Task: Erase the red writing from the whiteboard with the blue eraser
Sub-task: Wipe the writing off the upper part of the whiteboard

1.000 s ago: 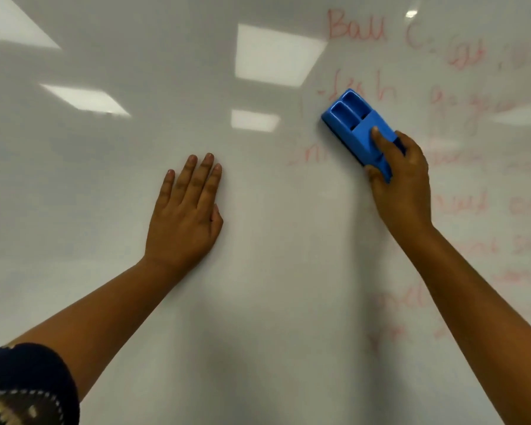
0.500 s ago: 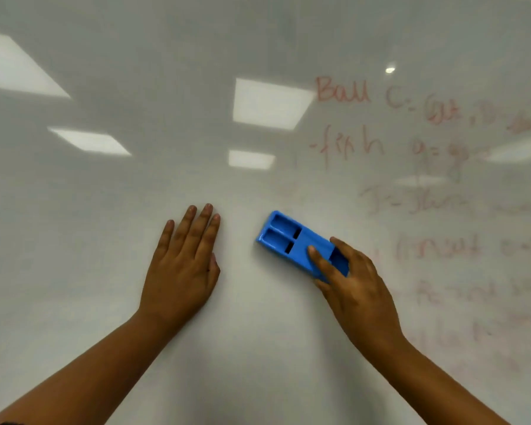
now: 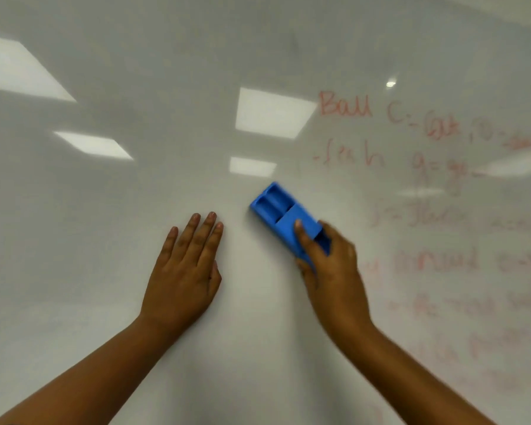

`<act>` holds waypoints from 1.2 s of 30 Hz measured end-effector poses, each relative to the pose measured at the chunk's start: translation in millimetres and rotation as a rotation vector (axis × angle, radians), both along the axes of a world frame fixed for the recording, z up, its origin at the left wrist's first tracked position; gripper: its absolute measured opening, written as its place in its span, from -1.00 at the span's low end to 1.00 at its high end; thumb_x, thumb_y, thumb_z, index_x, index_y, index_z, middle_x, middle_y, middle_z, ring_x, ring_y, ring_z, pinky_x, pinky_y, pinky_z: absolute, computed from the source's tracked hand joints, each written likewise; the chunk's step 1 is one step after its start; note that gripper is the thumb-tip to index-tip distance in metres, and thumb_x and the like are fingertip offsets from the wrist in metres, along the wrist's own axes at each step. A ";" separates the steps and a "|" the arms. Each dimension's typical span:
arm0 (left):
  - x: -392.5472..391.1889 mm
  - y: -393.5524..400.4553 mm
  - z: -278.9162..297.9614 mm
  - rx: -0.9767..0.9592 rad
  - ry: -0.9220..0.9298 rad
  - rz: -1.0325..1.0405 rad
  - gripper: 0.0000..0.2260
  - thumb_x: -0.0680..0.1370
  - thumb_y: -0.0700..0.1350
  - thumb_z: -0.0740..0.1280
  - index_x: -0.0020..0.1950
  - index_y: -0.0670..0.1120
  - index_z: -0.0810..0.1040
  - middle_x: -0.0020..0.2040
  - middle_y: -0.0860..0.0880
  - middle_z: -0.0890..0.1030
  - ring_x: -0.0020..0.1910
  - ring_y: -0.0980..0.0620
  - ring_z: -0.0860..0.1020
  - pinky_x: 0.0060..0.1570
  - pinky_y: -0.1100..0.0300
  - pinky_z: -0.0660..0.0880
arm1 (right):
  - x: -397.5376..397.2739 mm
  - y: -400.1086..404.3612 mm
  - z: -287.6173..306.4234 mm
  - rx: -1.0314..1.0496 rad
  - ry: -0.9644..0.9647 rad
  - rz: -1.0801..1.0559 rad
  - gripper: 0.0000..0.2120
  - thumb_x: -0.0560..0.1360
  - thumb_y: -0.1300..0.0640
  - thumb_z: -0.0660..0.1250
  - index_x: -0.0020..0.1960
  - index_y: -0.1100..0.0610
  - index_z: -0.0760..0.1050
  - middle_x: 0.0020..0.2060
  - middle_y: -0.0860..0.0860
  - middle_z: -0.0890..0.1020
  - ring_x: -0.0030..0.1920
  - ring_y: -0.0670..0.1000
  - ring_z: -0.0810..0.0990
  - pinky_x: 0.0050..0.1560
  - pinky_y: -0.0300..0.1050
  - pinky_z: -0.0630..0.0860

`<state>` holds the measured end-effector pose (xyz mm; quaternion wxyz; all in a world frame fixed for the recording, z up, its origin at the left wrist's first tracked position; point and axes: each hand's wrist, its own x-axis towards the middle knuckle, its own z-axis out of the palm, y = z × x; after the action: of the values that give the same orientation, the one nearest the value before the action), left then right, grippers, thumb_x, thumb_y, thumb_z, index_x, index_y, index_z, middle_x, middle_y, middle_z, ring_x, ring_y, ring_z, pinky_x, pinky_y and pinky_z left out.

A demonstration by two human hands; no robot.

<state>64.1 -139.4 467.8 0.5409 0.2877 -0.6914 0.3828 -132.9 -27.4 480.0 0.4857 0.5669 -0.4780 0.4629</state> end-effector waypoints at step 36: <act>-49.4 15.5 108.0 -0.029 0.169 -0.054 -0.50 0.53 -0.07 -0.02 0.35 -0.34 0.35 0.37 -0.30 0.38 0.40 -0.25 0.27 0.37 -0.21 0.12 | -97.6 24.9 118.5 -0.129 -0.505 -0.092 -0.44 0.54 0.10 0.28 0.47 -0.07 0.16 0.30 0.19 0.34 0.28 0.19 0.32 0.13 0.03 0.40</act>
<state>14.6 -123.9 575.8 0.6117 0.2924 -0.6450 0.3525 -230.5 -2.5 598.5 0.4069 0.3789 -0.5788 0.5966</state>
